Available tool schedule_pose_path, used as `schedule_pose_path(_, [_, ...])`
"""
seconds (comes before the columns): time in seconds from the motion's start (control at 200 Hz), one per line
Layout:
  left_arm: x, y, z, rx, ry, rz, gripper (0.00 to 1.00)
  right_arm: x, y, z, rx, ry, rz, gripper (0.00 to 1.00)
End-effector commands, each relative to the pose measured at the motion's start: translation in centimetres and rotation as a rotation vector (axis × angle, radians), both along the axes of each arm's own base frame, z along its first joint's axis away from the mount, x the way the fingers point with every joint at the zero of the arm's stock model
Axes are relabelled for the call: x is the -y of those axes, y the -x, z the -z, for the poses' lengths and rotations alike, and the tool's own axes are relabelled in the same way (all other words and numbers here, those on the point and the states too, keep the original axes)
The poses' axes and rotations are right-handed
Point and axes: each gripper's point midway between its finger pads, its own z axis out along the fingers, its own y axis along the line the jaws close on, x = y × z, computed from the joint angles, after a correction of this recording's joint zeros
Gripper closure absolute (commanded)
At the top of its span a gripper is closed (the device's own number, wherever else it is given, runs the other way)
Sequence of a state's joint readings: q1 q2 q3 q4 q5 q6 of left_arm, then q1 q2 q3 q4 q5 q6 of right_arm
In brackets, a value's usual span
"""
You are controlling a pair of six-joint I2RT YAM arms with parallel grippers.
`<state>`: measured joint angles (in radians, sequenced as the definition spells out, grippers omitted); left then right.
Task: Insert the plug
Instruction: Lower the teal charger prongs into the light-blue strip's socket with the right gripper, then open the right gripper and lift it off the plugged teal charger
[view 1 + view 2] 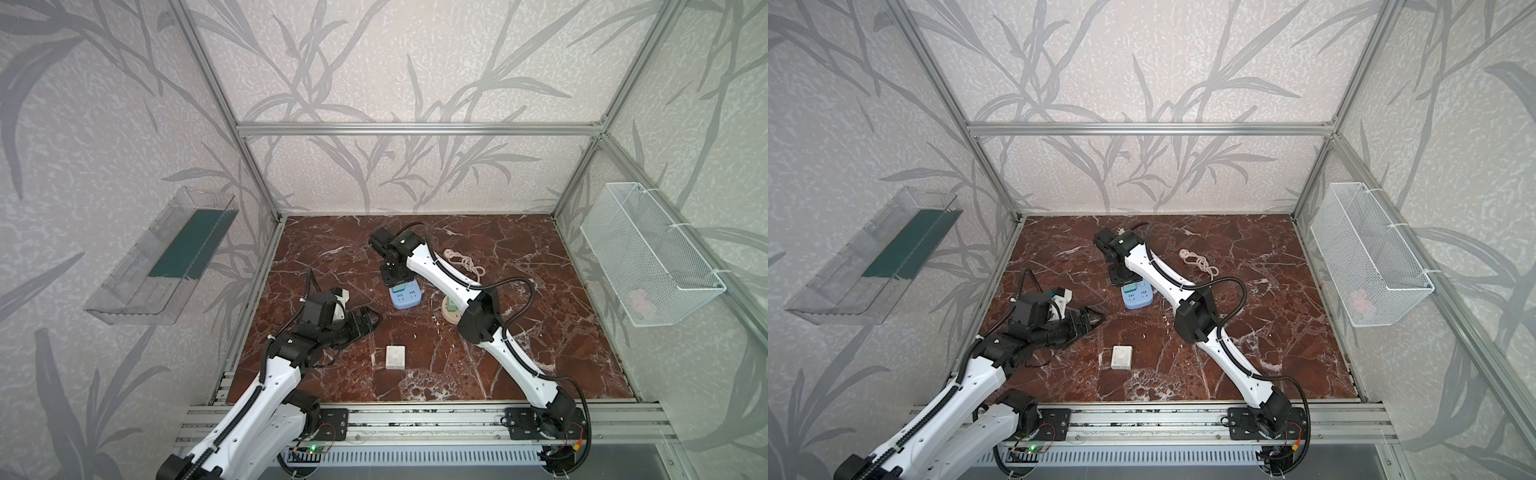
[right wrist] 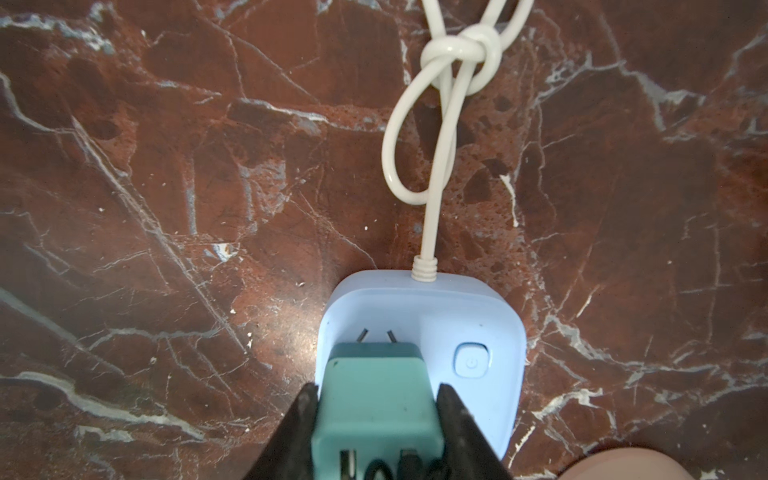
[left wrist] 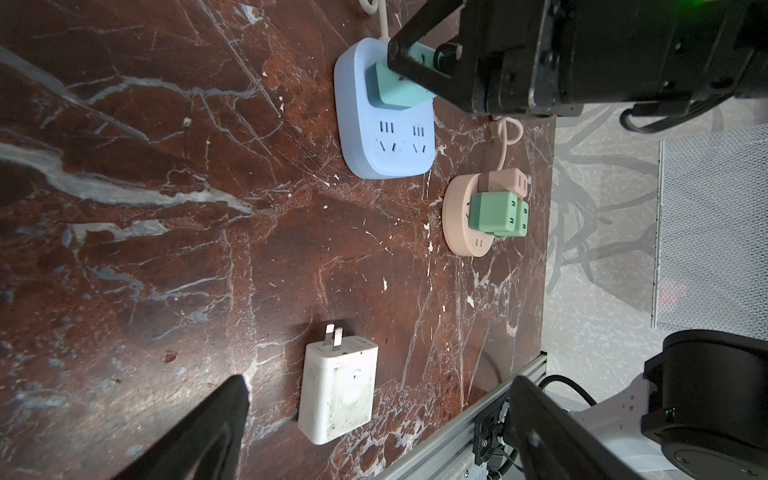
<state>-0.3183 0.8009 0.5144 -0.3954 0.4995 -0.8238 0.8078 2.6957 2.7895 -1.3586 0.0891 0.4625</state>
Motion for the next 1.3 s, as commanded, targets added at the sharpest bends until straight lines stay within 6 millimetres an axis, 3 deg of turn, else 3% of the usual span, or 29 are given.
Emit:
schedule_pose_path(0.0, [-0.1,-0.1,-0.4,0.018,0.019,-0.014,0.05,3.9,2.8,9.1,-0.232,0.193,0.003,1.0])
schedule_pose_path(0.405, [-0.2,0.4,-0.2,0.011,0.019,-0.01,0.05,4.7,3.3,12.0,-0.266,0.246,0.017,1.0])
schedule_pose_path(0.51, [-0.2,0.5,-0.2,0.013,0.025,-0.013,0.05,4.3,3.2,11.6,-0.264,0.227,0.011,0.87])
schedule_pose_path(0.63, [0.0,0.5,-0.5,0.017,0.039,-0.009,0.05,3.7,2.5,9.9,-0.229,0.186,0.015,0.75])
schedule_pose_path(1.145, [-0.1,0.4,-1.7,0.048,0.037,-0.011,0.05,1.6,0.3,-0.1,-0.054,0.009,0.022,0.67])
schedule_pose_path(1.3, [-0.2,0.5,-1.9,0.056,0.035,-0.013,0.05,0.9,0.1,-1.6,-0.039,-0.044,0.011,0.55])
